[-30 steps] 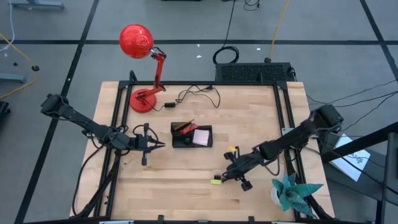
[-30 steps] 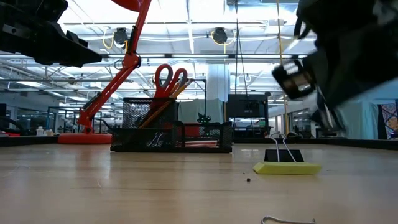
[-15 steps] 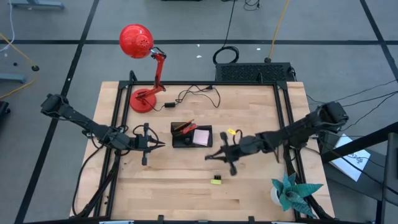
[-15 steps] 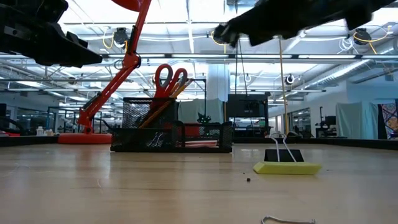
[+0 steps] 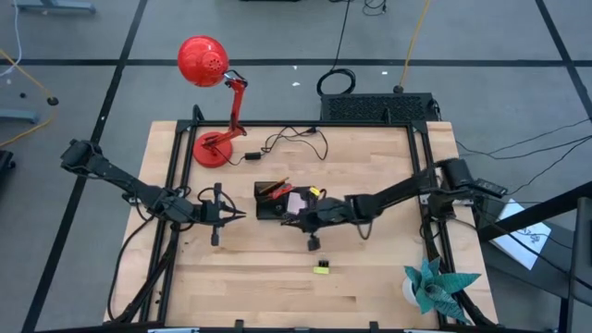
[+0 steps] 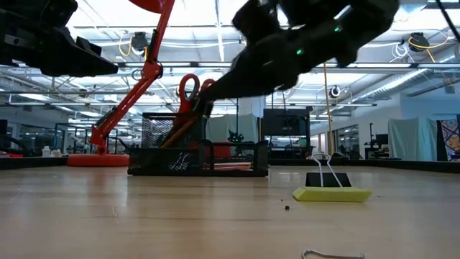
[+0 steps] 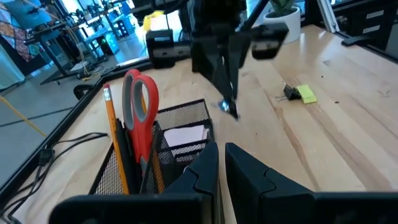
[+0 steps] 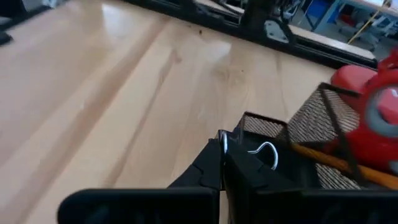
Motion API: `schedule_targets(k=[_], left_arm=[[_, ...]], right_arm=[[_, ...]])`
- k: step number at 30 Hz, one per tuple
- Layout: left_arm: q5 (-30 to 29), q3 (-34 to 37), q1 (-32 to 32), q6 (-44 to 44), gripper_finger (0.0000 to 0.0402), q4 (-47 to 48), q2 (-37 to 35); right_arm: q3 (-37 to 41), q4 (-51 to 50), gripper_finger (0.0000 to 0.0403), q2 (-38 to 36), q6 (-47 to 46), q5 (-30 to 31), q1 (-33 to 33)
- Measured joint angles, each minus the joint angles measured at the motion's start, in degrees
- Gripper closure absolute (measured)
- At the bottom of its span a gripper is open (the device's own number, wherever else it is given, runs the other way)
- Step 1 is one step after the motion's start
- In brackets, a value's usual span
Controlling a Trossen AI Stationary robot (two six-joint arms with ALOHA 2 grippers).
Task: Pick and place office supplies into organizer
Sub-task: Put the right binder clip into the desk organizer
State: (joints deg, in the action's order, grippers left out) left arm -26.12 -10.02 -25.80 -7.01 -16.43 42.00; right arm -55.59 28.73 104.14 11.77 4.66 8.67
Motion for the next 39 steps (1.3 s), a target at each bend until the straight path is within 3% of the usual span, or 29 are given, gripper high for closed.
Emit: schedule_targets(k=[6,13,20,31,39], left_arm=[[0.1,0.0,0.0,0.1,0.0364,0.0,0.0],[0.1,0.0,0.0,0.0,0.0364,0.4,0.0],[0.2,0.0,0.0,-0.2,0.0364,0.5,0.0],[0.2,0.0,0.0,-0.2,0.0364,0.4,0.0],[0.1,0.0,0.0,-0.2,0.0364,0.1,0.0]], right_arm=[[-5.9,1.2,0.0403,5.5,2.5,6.0,-1.1],[-9.8,-0.5,0.0403,10.6,6.9,4.7,-2.0],[-9.8,0.7,0.0403,11.0,7.4,7.5,-2.4],[-9.8,-0.3,0.0403,11.0,17.1,20.7,1.3],[-9.3,0.6,0.0403,11.0,21.4,21.1,2.7]])
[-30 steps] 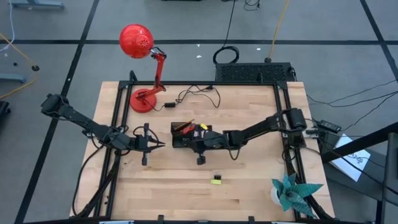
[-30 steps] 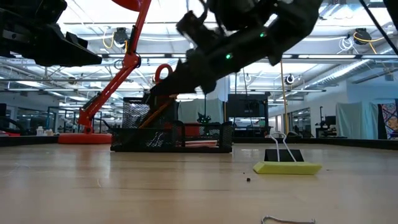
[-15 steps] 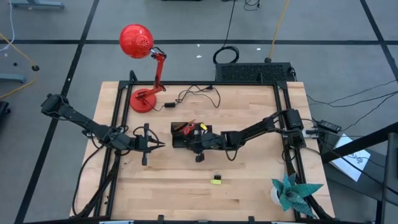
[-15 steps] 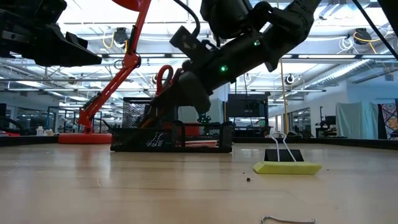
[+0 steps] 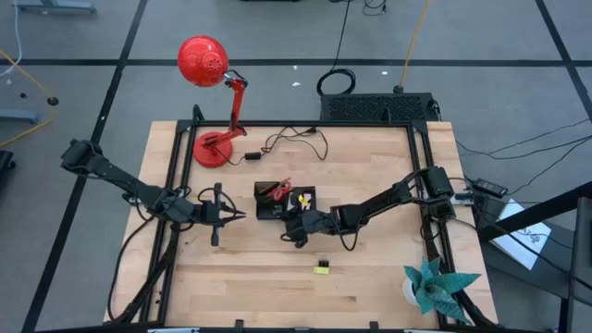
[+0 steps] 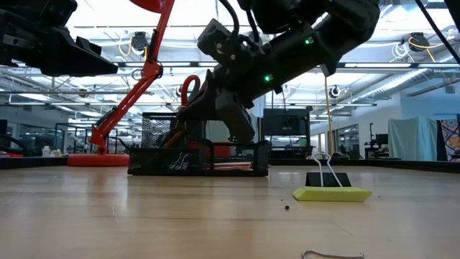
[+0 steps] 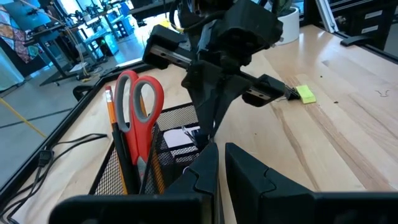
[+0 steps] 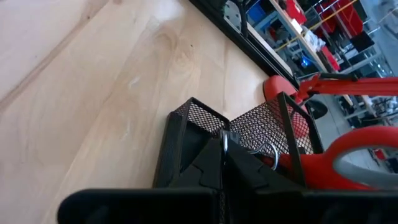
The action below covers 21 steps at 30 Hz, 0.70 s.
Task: Pick and place office supplies into organizer
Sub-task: Put the right binder clip into the desk organizer
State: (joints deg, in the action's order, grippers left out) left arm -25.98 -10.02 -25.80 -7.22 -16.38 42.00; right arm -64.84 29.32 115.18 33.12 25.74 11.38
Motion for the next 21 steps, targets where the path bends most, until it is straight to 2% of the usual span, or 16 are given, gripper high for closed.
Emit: schedule_targets(k=[5,10,14,16,21], left_arm=[[0.0,0.0,0.0,0.0,0.0364,-0.1,0.0],[0.0,0.0,0.0,-0.1,0.0364,-0.2,0.0],[0.0,0.0,0.0,0.0,0.0364,-0.1,0.0],[0.0,0.0,0.0,-0.1,0.0364,0.2,0.0],[0.0,0.0,0.1,0.0,0.0364,0.5,0.0]], right_arm=[[0.6,2.1,0.0403,0.5,1.4,0.0,0.0],[0.4,7.7,0.0403,5.3,7.7,-0.3,0.1],[-0.3,13.5,0.0403,8.5,11.0,5.7,0.4],[-0.4,15.9,0.0403,9.0,11.1,5.8,0.3],[-1.0,14.0,0.0403,9.0,9.8,5.8,0.3]])
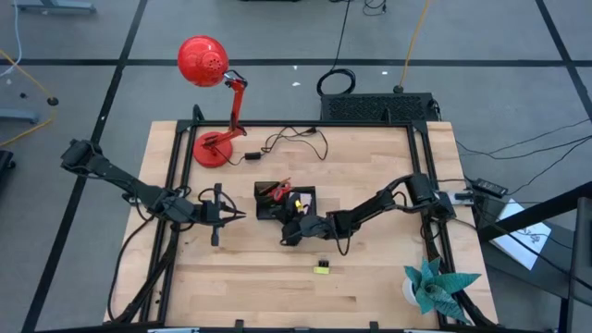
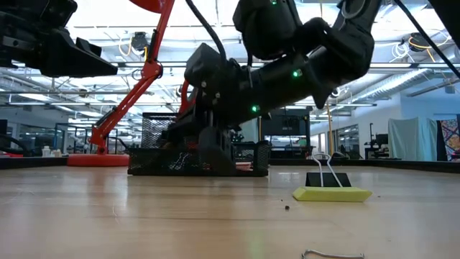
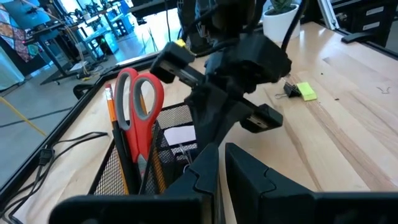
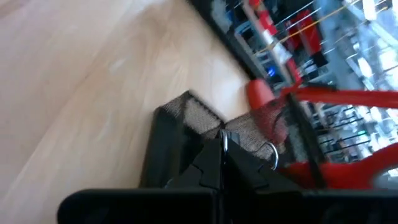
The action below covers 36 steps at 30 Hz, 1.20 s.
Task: Pick and place office supplies into organizer
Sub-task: Put the right binder clip into the desk organizer, then put the binder clip into the desk organizer
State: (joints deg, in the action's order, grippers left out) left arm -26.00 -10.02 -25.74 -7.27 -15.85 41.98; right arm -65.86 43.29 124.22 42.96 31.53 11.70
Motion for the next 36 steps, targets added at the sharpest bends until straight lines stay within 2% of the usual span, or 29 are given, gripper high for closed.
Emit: schedule_targets(k=[13,19,29,36], left_arm=[[0.0,0.0,0.0,0.2,0.0364,0.3,0.0],[0.0,0.0,0.0,0.2,0.0364,0.3,0.0],[0.0,0.0,0.0,0.6,0.0364,0.7,0.0],[0.0,0.0,0.0,0.7,0.0364,0.8,0.0]], right_arm=[[-8.6,-24.7,0.0403,-0.2,-12.1,-0.2,-1.0],[-8.8,-25.5,0.0392,-0.2,-15.3,-1.6,-1.5],[-8.7,-25.9,0.0313,-1.4,-18.3,-1.6,-1.6],[-8.5,-29.3,0.0306,-6.8,-17.1,-1.6,0.0]])
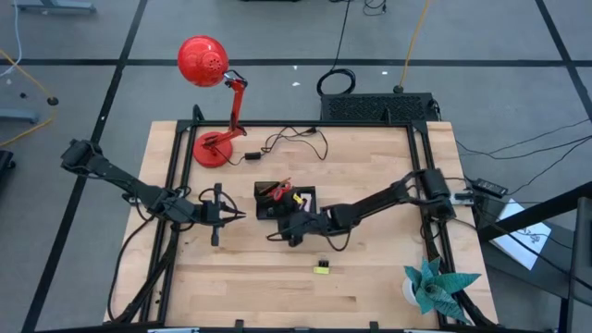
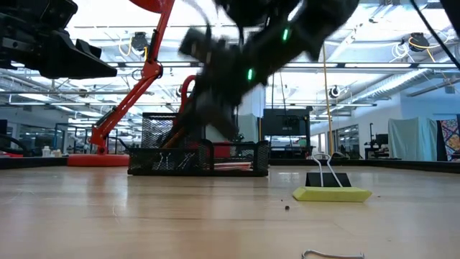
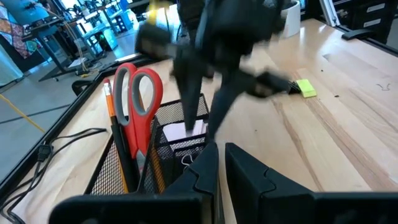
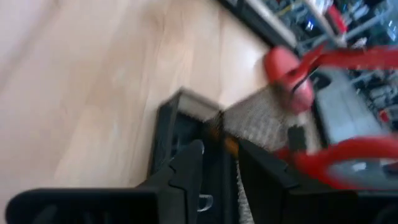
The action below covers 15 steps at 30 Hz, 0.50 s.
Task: Pick and place office supplies into organizer
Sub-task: Put the binder clip into the desk organizer
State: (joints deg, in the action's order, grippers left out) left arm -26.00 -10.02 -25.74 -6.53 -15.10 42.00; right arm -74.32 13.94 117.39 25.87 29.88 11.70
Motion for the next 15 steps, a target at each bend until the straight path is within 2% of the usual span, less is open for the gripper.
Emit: schedule_targets(k=[7,12,15], left_arm=[[0.0,0.0,0.0,0.5,0.0364,0.0,0.0],[0.0,0.0,0.0,1.1,0.0364,0.0,0.0],[0.0,0.0,0.0,1.1,0.0364,0.0,0.0]], right_arm=[[0.0,-8.0,0.0310,-11.2,0.0,-0.3,4.9],[0.0,-20.0,0.0330,-19.9,-4.0,-10.1,9.0],[2.4,-22.5,0.0358,-24.3,-6.4,-13.7,12.0]])
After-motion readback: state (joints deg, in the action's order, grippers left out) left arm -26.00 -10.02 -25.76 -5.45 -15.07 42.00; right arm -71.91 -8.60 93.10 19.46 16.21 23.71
